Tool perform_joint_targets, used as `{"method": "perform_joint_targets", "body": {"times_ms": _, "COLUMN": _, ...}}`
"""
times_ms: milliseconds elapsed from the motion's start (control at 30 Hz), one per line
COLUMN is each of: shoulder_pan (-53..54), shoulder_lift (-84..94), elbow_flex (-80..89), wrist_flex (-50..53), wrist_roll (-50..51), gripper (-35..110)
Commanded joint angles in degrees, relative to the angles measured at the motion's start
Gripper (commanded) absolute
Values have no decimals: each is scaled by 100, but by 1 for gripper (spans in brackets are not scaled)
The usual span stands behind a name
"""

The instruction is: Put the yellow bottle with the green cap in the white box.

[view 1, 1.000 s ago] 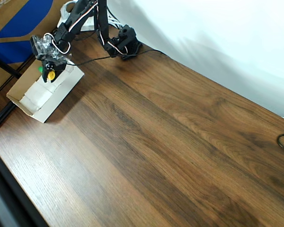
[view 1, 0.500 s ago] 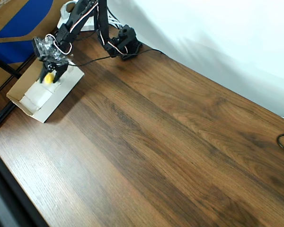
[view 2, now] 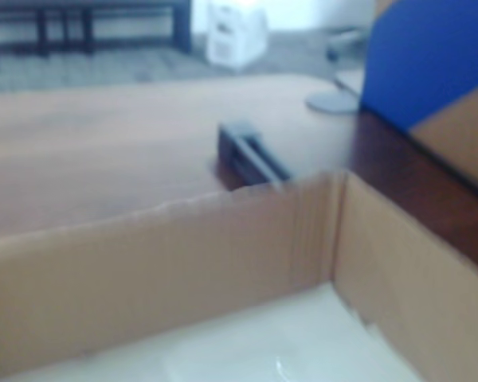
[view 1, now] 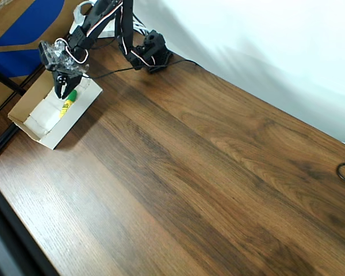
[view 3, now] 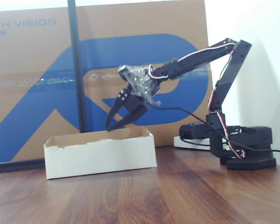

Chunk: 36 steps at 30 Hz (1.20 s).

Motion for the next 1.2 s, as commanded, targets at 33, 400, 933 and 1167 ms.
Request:
{"method": "perform_joint_targets", "body": {"times_ms": 33, "shoulder_pan": -44, "shoulder_lift": 545, "elbow_flex": 18, "wrist_flex": 44, "wrist_roll": -141, "gripper": 0}}
{"method": "perform_joint_targets", "body": {"times_ms": 400, "shoulder_pan": -809, "shoulder_lift": 1459, "elbow_flex": 571, "wrist_flex": 264, "wrist_roll": -729, "gripper": 2}}
{"method": "perform_joint_targets", "body": {"times_ms": 933, "shoulder_pan": -2804, "shoulder_lift": 3322, "elbow_flex": 1239, "wrist_flex": 2285, "wrist_roll": -1187, "gripper": 0}}
{"method": "perform_joint_targets", "body": {"times_ms": 1167, "shoulder_pan": -3023, "shoulder_lift": 4377, "elbow_flex": 1661, "wrist_flex": 2953, "wrist_roll": -1160, "gripper": 0}}
